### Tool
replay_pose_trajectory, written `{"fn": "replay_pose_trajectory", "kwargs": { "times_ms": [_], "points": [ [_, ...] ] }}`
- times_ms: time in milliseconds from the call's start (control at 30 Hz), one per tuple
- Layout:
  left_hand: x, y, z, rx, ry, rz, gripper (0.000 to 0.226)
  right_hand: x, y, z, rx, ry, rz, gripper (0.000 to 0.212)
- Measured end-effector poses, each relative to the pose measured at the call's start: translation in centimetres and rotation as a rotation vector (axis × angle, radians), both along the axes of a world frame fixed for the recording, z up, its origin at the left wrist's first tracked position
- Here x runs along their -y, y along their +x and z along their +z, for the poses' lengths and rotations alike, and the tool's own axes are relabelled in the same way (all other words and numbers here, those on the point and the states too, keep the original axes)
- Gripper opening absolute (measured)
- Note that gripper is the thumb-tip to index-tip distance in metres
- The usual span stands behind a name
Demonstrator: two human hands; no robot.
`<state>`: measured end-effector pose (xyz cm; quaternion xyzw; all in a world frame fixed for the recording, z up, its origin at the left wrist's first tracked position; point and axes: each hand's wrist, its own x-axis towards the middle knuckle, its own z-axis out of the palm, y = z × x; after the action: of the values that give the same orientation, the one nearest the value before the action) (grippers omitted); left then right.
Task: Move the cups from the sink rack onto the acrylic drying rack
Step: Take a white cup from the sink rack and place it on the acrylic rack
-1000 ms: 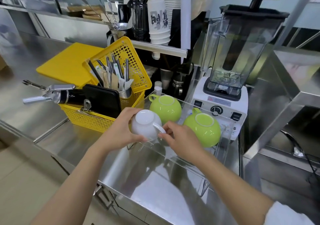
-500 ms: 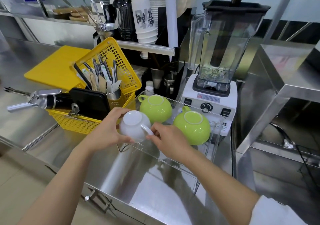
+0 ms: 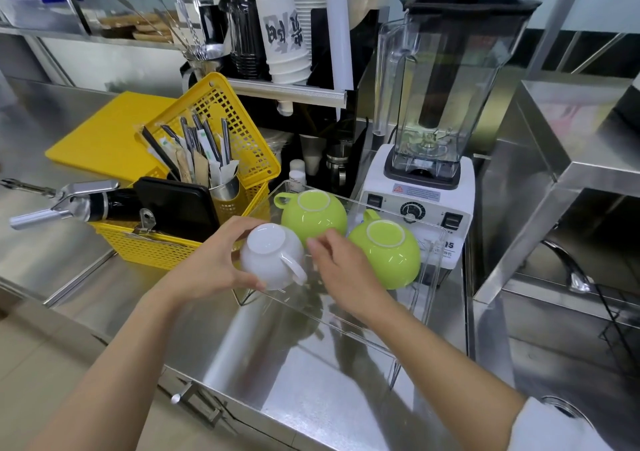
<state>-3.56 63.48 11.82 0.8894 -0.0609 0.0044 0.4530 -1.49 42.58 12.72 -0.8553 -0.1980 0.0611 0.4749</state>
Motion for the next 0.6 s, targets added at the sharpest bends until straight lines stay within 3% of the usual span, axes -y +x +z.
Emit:
{"fn": "replay_pose_trajectory", "kwargs": {
  "times_ms": [67,167,267,400,600],
  "points": [
    [0.0,-0.1,0.0,-0.002,-0.025,0.008,0.08,-0.2,0.6,0.1,0.038,-0.062,-0.058,0.03],
    [0.0,-0.1,0.1,0.005,-0.016,0.009,0.079,-0.8,1.4,0.0,0.172,-0.388,0.007,0.056],
    [0.0,-0.2,0.2,0.006,0.0,0.009,0.078,-1.2,2.3,0.2,0.313,-0.631,0.021,0.066],
    [0.0,-0.2,0.1,0.006,0.0,0.015,0.077,-1.5,3.5,0.7,0.429,-0.732,-0.035,0.066],
    [-0.4,0.0,0.0,0.021,0.01,0.019,0.077,-1.7,5.1,0.8,0.424,-0.776,-0.061,0.044]
  ]
}}
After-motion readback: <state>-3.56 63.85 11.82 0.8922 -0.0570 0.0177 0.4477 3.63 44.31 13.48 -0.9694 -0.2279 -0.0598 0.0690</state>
